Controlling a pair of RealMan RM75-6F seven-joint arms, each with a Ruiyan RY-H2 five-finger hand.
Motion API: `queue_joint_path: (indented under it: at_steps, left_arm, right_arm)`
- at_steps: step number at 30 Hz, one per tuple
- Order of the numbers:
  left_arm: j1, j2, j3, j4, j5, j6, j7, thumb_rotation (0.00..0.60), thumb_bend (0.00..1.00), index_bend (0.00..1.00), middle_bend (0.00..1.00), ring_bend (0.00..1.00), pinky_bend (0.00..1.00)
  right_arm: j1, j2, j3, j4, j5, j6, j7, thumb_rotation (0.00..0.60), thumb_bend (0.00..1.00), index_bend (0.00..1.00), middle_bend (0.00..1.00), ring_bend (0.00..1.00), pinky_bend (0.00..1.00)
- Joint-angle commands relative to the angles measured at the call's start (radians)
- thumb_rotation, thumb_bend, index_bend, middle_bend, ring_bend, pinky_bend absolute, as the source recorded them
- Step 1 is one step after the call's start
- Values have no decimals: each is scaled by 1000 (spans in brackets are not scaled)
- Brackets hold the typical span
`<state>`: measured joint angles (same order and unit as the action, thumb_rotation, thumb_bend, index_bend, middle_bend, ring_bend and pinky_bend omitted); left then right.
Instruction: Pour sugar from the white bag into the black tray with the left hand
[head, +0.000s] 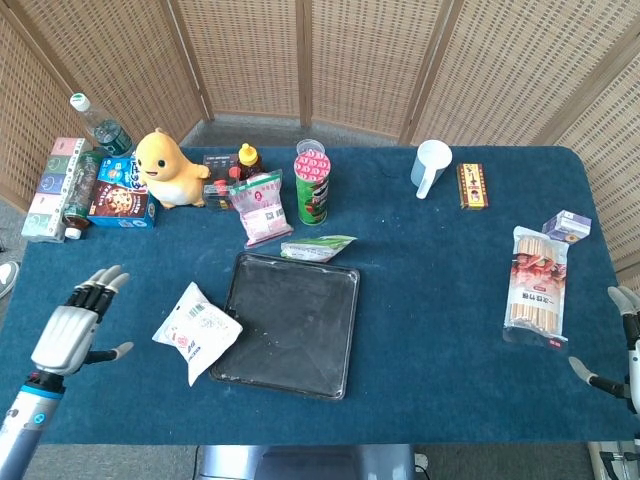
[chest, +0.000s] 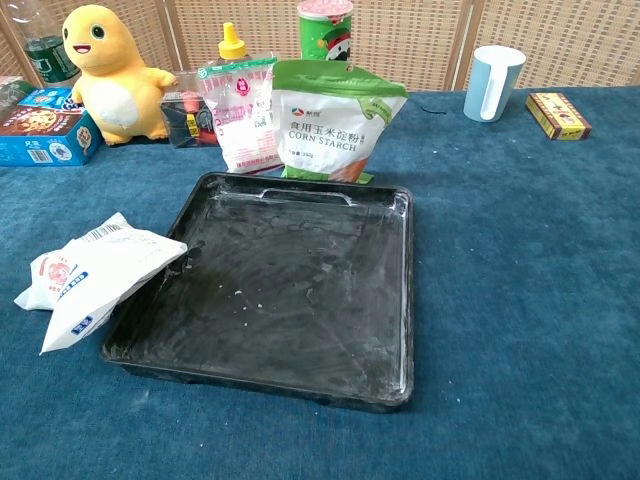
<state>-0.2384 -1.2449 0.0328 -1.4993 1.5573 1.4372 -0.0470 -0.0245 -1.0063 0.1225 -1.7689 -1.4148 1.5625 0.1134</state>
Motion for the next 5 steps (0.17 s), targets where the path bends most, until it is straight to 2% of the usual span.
queue_joint_path:
  at_steps: [1, 5]
  left_arm:
    - [34, 77, -14, -107, -60, 8, 98, 600, 99, 0, 0, 0, 121]
    - [55, 109, -21, -162, -72, 33, 113, 600, 99, 0, 0, 0, 120]
  right_arm:
    - [-2, -7, 3, 1, 0, 11, -22, 600, 16, 0, 0, 0, 16]
    - [-3, -12, 4, -1, 1, 18, -36, 600, 16, 0, 0, 0, 16]
